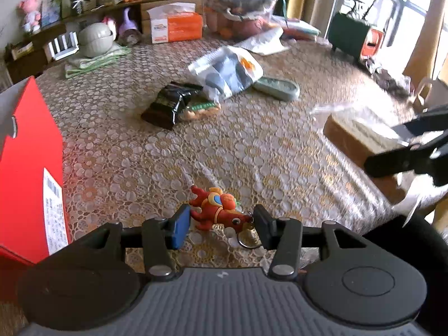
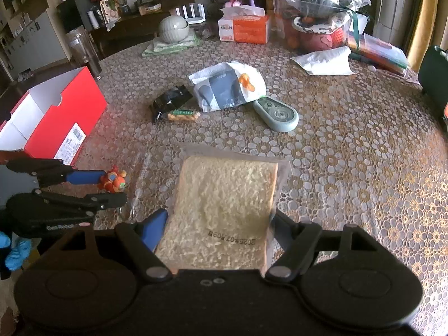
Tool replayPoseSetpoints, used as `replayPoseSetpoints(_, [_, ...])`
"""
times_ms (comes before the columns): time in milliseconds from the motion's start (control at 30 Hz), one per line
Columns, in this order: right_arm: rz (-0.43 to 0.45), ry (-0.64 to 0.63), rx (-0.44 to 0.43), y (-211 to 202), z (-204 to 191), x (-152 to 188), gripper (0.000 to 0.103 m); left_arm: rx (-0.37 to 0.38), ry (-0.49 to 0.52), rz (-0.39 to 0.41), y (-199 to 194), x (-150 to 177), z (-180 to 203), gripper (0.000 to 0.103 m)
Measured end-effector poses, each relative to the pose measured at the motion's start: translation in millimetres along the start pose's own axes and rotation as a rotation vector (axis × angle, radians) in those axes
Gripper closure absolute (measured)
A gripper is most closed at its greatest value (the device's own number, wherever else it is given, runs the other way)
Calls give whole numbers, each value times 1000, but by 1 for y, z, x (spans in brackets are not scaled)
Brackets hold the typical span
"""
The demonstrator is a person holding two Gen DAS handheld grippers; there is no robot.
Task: Organize objects
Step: 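Lift the dragon keychain with the left gripper while the right lifts the bread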
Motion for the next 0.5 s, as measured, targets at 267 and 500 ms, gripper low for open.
replayPoseSetpoints(267, [1,-12,-47,-14,-13,-10,25,31,-47,48,-30,-9,-1,55])
replayPoseSetpoints(500, [12,-78,-81,-29,-41,-25,25,43,-76,86,-59,-15,-13,55])
Point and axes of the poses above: each gripper's, at about its wrist camera, not at the fingertips, and y roughly the way its jaws point, z to its right, x to its underside, the point moved 4 cm from there along y, roughly the way its jaws point, and after that the axes turned 4 degrees about y, right-handed, at the moved point
